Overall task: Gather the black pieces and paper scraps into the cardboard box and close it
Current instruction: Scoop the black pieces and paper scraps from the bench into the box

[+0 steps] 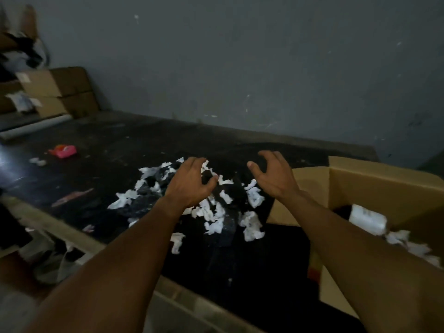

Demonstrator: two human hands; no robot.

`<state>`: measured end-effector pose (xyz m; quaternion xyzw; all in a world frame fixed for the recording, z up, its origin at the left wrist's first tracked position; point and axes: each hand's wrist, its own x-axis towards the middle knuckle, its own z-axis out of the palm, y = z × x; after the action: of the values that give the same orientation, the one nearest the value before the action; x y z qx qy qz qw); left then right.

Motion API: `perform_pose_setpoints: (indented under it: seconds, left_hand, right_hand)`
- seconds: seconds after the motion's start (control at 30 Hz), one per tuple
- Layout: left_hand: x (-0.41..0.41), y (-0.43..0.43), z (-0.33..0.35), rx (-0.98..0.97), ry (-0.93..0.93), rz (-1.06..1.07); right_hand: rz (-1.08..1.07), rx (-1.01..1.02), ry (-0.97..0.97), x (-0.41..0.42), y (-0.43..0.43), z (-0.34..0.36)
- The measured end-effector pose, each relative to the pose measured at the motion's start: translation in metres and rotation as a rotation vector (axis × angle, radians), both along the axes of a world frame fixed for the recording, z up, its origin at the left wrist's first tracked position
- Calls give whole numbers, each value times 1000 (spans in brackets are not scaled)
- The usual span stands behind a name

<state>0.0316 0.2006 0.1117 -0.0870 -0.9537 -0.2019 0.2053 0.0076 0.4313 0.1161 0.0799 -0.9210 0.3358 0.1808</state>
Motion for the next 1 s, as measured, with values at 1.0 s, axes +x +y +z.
perform_pose_setpoints:
  seconds: [1.0]
  left_hand:
    - [-101, -43, -231, -171, -216, -336]
  right_hand:
    - [-160, 213, -247, -38, -43, -235]
